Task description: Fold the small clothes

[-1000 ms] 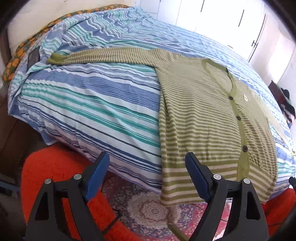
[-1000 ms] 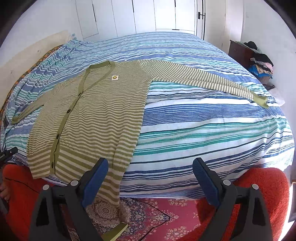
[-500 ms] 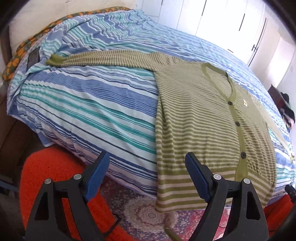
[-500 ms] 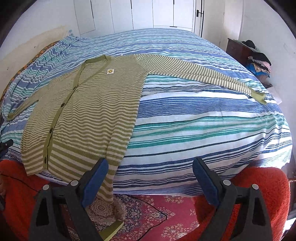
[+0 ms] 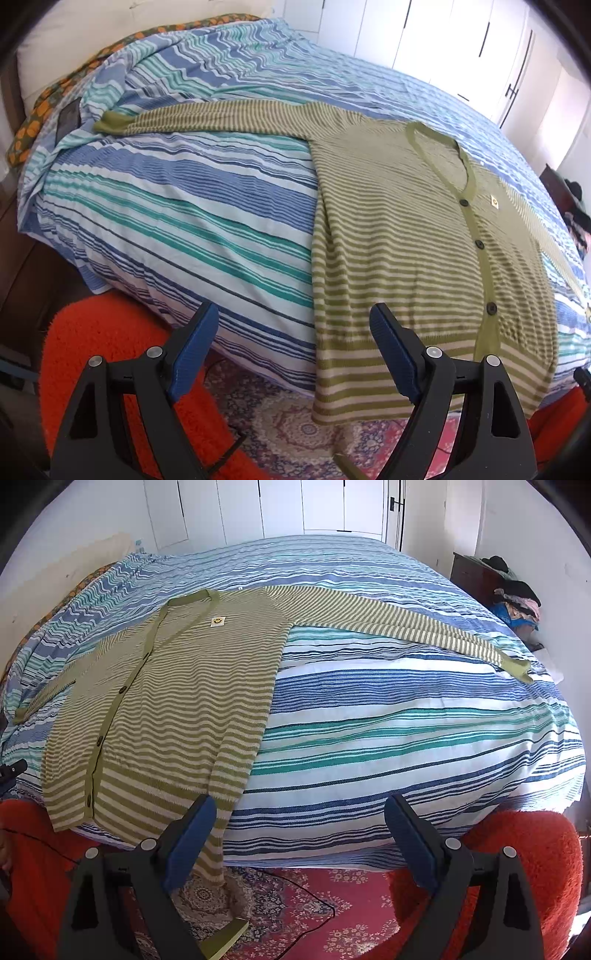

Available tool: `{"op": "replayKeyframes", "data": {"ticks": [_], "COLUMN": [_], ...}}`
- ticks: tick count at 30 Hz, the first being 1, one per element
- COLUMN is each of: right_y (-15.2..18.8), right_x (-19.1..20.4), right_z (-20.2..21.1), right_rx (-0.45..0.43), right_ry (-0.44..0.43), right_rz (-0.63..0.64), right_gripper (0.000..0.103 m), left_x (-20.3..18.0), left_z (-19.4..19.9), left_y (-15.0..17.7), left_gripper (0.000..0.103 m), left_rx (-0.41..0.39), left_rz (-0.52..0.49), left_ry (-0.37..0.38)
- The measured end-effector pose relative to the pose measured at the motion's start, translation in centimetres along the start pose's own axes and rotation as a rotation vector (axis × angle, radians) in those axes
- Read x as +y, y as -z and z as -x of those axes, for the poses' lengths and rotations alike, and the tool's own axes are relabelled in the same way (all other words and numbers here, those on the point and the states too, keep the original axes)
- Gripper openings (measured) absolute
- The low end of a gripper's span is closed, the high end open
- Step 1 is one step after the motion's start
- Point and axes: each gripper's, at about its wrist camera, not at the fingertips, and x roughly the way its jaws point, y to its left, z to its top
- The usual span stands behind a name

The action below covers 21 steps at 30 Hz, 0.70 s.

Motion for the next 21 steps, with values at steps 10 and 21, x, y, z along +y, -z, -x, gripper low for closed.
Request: {"op": "replayKeyframes", "data": {"ticks": [10, 21], "right_y": [0.0, 0.0], "right_x": [0.0, -0.1], "right_z": [-0.1, -0.5], "right_rx": [0.005, 0.015], "right_ry": [-0.003, -0.01], "right_rz": [-0.001, -0.009], "right_gripper": [0.092, 0.092], "left_x": [-0.4, -1.5], "left_z": [-0.1, -0.5], "left_y": [0.0, -0.1], "left_gripper": [0.086, 0.086], "left_rx": [0.006, 0.018], "left_rz": [-0.018, -0.056], "left_ry": [-0.016, -0.029]}}
